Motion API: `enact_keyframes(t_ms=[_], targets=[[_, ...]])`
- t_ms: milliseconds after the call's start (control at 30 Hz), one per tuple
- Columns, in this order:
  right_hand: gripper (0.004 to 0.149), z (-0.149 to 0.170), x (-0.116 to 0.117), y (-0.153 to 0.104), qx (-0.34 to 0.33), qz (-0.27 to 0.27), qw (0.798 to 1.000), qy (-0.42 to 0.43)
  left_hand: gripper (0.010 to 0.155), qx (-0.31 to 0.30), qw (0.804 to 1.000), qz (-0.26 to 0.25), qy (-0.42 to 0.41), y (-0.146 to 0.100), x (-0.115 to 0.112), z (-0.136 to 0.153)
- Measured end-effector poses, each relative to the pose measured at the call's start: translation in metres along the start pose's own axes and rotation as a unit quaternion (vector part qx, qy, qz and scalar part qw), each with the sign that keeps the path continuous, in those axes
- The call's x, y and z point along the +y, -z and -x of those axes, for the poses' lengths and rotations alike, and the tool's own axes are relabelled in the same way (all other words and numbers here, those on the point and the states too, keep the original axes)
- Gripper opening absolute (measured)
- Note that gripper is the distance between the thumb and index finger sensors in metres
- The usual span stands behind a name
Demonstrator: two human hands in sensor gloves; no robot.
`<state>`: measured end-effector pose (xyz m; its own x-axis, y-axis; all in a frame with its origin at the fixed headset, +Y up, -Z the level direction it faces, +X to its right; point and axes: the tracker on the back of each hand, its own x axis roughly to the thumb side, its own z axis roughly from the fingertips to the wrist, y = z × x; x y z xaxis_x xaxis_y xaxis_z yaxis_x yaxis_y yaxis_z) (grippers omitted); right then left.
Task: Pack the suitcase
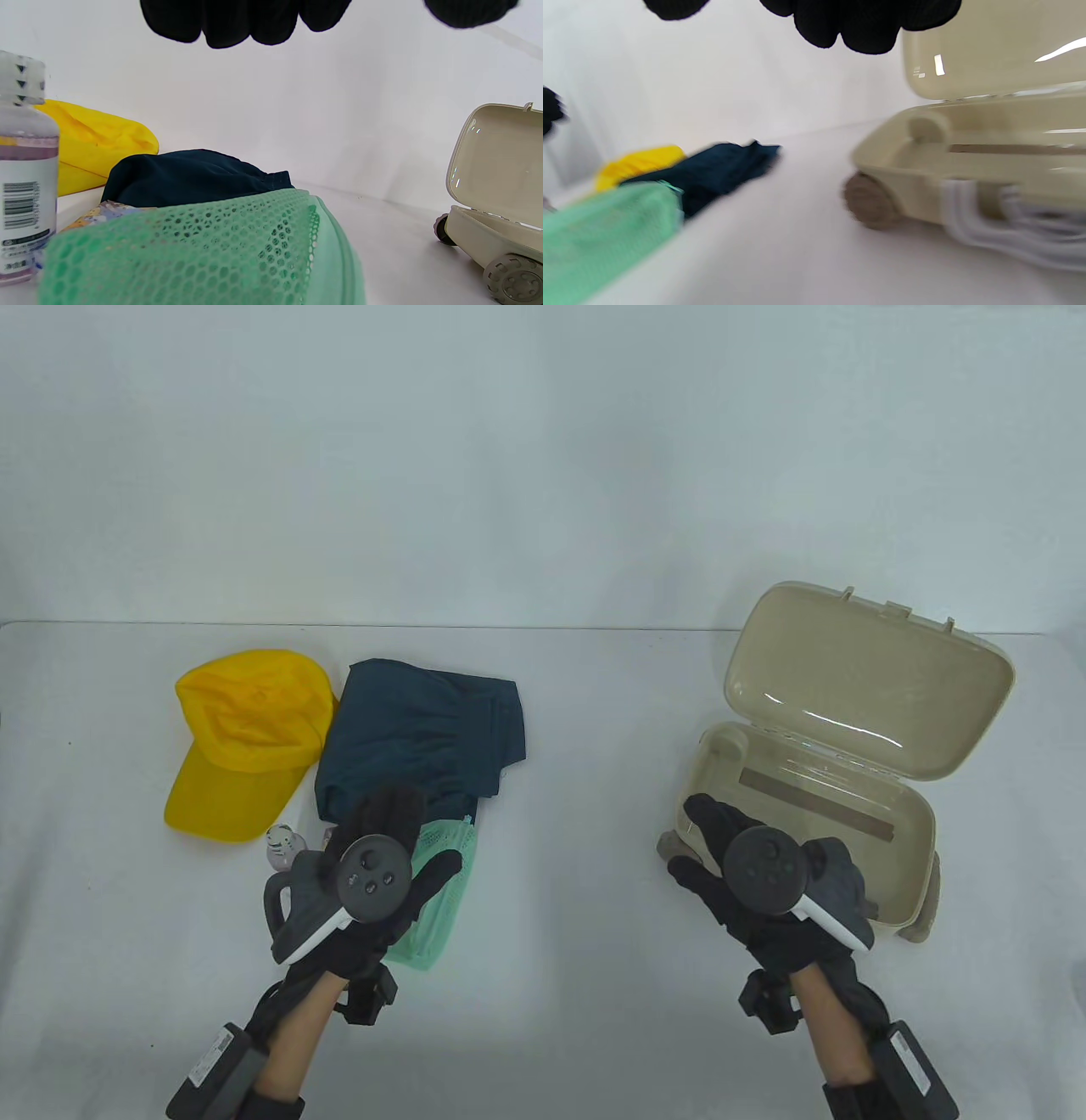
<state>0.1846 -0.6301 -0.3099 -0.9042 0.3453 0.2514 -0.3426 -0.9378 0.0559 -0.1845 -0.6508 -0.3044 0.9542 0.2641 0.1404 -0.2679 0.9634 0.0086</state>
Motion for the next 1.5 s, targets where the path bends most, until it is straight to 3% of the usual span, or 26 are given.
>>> enact_keyframes(t_ms=[300, 533, 633, 800, 933, 1100, 1233, 1400, 1500], targets=[[0.082, 0.001, 0.027, 0.000, 0.006, 0.011, 1.000, -0.019, 0.083, 0.023, 0.997, 0.037, 0.066, 0.027, -0.008, -0.021], [0.082, 0.006, 0.030, -0.002, 0.015, 0.009, 1.000, -0.019, 0.081, 0.087, 0.969, 0.136, 0.189, 0.070, -0.033, -0.045], [0.082, 0.006, 0.031, -0.002, 0.018, 0.007, 1.000, -0.018, 0.076, 0.106, 0.957, 0.137, 0.231, 0.080, -0.047, -0.050], [0.082, 0.006, 0.031, -0.001, 0.019, 0.003, 1.000, -0.017, 0.061, 0.114, 0.953, 0.157, 0.231, 0.084, -0.067, -0.049], [0.081, 0.006, 0.028, -0.002, 0.016, 0.012, 1.000, -0.016, 0.049, 0.111, 0.956, 0.141, 0.230, 0.081, -0.067, -0.046], [0.080, -0.004, 0.019, -0.004, -0.008, 0.027, 1.000, -0.010, 0.046, 0.096, 0.976, 0.106, 0.162, 0.065, -0.032, -0.040], [0.077, -0.025, 0.007, -0.002, -0.035, 0.038, 0.999, -0.008, 0.046, 0.067, 0.994, 0.077, 0.042, 0.042, -0.009, -0.034], [0.071, -0.059, 0.005, 0.007, -0.072, 0.021, 0.997, 0.029, 0.047, 0.028, 0.996, 0.058, -0.066, 0.021, -0.007, -0.039], [0.069, -0.075, 0.010, 0.015, -0.078, 0.014, 0.996, 0.048, 0.047, 0.003, 0.995, 0.055, -0.085, 0.014, -0.008, -0.049]])
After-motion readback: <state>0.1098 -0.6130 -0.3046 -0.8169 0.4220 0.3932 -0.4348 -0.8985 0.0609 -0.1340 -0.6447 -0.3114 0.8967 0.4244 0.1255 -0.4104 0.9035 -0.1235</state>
